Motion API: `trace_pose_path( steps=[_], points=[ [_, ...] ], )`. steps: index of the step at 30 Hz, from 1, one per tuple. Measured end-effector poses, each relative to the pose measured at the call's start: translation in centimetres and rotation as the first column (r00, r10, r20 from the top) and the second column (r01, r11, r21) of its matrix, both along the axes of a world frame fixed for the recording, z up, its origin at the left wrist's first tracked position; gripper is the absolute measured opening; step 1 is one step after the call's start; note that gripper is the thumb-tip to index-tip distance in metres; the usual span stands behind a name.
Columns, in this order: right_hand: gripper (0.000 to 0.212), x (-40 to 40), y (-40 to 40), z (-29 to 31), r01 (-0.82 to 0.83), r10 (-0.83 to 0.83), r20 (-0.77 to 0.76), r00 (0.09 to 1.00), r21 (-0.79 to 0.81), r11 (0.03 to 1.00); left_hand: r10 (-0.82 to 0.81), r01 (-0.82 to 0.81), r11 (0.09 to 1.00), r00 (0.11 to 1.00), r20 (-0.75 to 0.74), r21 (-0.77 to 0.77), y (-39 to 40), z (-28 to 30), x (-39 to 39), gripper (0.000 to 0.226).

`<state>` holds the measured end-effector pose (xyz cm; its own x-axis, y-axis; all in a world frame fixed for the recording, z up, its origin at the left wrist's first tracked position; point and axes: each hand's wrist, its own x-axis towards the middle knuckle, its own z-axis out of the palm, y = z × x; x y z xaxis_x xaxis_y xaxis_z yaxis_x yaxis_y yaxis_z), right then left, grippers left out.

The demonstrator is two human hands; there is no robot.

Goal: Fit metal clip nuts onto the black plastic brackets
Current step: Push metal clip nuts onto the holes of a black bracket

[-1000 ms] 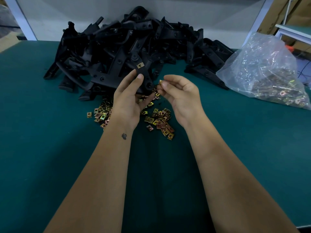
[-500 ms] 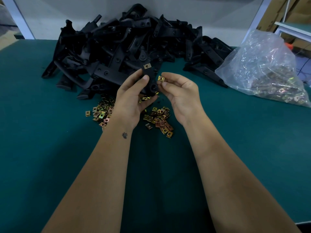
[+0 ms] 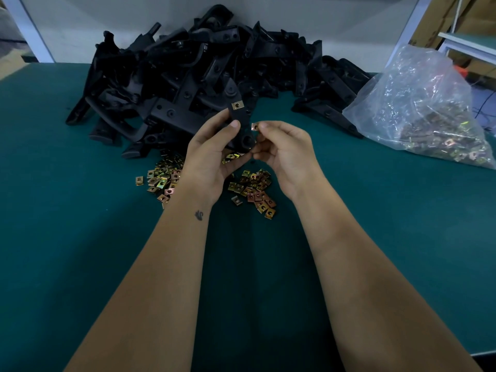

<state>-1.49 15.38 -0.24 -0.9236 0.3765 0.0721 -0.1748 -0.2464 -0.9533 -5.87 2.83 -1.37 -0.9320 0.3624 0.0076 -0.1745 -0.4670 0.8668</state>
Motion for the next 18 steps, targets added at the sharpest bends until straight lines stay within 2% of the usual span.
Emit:
trace_pose_path(
  steps=[18],
  points=[
    [0.02,0.11,-0.19,0.37,-0.01,0.01,0.02,1.0,0.014,1.0,-0.009,0.009,1.0,1.0,-0.026,-0.013,0.04,-0.07,0.0,0.024]
  ],
)
